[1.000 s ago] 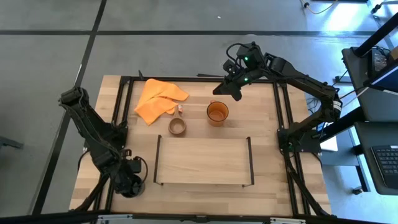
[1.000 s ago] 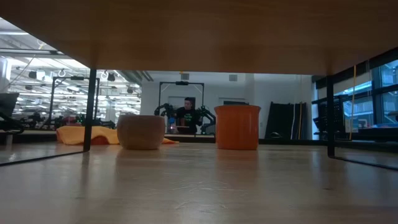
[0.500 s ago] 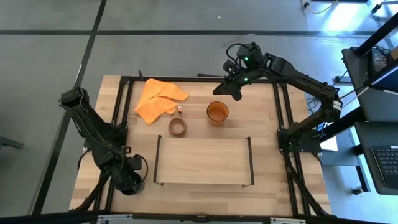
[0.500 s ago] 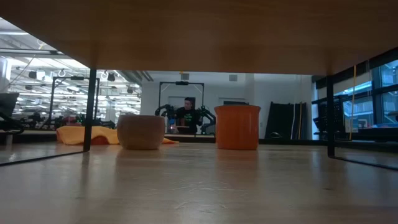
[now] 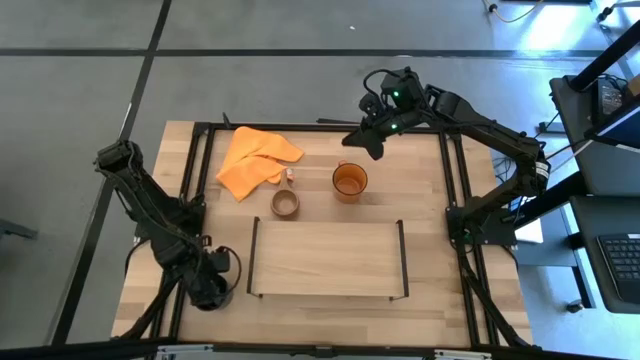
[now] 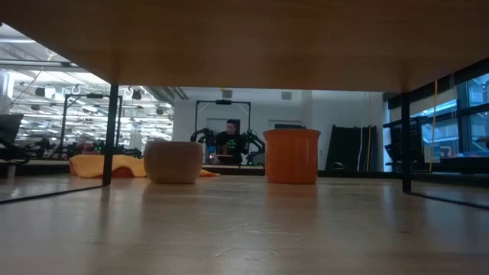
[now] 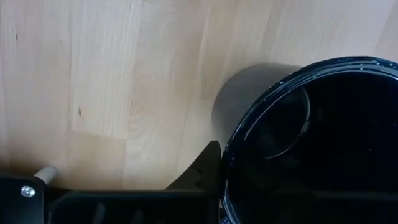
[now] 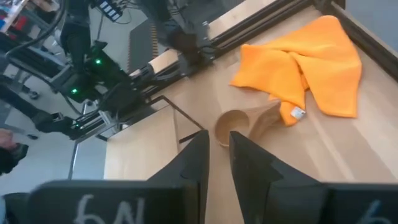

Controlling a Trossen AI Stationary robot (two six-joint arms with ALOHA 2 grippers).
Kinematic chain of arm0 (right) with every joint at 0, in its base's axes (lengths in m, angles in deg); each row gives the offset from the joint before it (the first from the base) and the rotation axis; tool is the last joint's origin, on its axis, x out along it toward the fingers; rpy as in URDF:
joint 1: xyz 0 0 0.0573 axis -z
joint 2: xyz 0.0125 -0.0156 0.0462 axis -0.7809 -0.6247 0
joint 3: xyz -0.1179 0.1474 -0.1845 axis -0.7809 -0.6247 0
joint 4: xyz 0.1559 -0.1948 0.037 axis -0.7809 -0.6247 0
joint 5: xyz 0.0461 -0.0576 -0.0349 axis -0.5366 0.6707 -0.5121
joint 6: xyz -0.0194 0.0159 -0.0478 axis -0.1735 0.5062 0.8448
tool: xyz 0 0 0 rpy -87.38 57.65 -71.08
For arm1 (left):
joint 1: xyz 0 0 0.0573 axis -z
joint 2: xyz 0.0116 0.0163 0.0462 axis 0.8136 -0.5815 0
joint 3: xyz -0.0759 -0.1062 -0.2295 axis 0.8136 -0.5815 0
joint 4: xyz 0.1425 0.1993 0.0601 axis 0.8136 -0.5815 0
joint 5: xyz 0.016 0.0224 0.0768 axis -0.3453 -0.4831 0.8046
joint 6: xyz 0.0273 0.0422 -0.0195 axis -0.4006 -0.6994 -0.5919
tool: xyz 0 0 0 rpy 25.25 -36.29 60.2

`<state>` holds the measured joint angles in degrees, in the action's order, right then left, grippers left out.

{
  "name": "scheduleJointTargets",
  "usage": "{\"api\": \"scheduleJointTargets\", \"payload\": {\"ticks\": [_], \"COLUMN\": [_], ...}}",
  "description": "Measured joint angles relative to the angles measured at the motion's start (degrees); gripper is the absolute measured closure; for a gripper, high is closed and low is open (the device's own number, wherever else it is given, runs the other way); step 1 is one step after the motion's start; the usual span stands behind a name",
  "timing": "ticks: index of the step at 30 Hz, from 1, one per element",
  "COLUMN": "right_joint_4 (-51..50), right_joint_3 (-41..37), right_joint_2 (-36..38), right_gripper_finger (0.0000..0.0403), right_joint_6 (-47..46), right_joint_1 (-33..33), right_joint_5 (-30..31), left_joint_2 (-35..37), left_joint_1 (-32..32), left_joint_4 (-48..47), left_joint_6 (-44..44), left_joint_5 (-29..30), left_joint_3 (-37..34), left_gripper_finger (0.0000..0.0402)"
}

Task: Stack small to large cups/mugs on shelf
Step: Put the dark blue mug on the shelf

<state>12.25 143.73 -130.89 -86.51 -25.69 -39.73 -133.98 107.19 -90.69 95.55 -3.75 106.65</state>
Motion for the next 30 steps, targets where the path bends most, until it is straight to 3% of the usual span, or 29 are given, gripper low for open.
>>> {"api": "scheduleJointTargets", "payload": {"ticks": [12,23,30], "right_joint_4": [0.0,0.0,0.0], "right_joint_3": [0.0,0.0,0.0], "right_joint_2": [0.0,0.0,0.0], "right_gripper_finger": [0.0338,0.0338,0.0338], "right_joint_6": [-0.3,-1.6,-1.0], "right_joint_1": [0.0,0.0,0.0], "right_joint_5": [0.2,0.3,0.3], "left_joint_2": [2.4,14.1,15.9], "left_joint_1": [-0.4,-8.0,-11.7], "left_joint_4": [-1.2,-20.0,-29.4], "left_joint_6": [0.4,0.4,-1.0], "left_joint_5": [-1.3,3.0,6.9], "left_joint_3": [0.3,14.0,20.0], "left_gripper_finger": [0.0385,0.0386,0.0386]}}
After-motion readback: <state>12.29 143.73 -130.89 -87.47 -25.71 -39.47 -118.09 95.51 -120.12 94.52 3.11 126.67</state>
